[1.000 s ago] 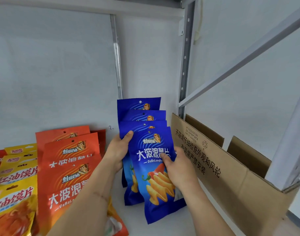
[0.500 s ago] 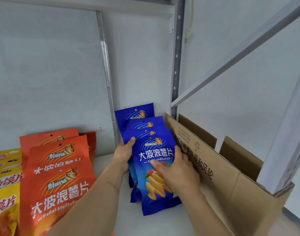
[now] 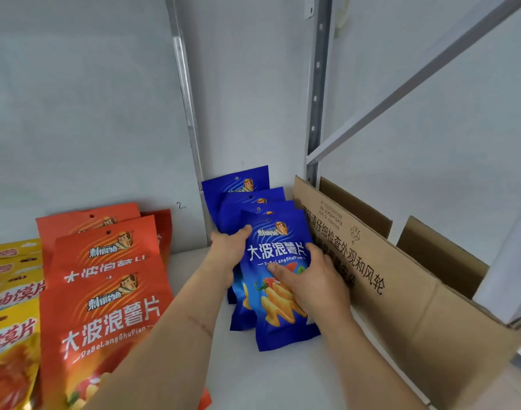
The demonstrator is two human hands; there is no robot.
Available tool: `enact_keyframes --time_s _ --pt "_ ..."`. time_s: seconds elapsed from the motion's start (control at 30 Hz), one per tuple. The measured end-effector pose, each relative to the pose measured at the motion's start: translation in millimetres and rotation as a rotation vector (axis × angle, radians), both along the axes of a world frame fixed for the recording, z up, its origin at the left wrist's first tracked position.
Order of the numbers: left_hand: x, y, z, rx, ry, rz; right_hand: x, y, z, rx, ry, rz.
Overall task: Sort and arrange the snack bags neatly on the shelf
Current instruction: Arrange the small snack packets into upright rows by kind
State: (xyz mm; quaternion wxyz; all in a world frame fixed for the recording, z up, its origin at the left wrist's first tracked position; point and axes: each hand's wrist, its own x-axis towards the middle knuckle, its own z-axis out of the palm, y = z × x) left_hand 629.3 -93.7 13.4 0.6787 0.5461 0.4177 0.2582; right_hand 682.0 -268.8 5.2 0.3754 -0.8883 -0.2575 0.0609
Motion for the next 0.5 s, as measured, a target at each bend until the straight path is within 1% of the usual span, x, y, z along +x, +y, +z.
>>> enact_keyframes --time_s 0.13,0.2,0.23,0.3,0.33,0.43,0.5 --pt "-4.2 -2.2 -12.8 -0.031 -0.056 0.034 4.2 -0.1 -6.7 0.141 0.09 -0.024" --pt "-3.5 -3.6 -16.4 0.01 -0.047 0.058 7.7 -0.7 -10.4 0.236 0.159 -0.045" --pt "-3.0 -4.7 -19.1 0.05 -0.014 0.078 9.0 -0.5 -11.8 0.266 0.192 -0.051" --pt "-2.1 -5.9 -24.9 0.101 0.039 0.11 11.7 1.1 -16.2 0.271 0.211 -0.044" --pt "-1.6 -5.9 -27.6 0.096 0.04 0.117 11.3 1.8 -16.6 0.257 0.209 -0.037" --pt "-1.4 -6.9 -28.6 0.004 -0.02 0.123 11.4 5.6 -19.2 0.231 0.182 -0.027" --pt "-0.3 -6.5 -29.0 0.001 -0.028 0.121 12.0 8.1 -20.1 0.227 0.162 -0.024"
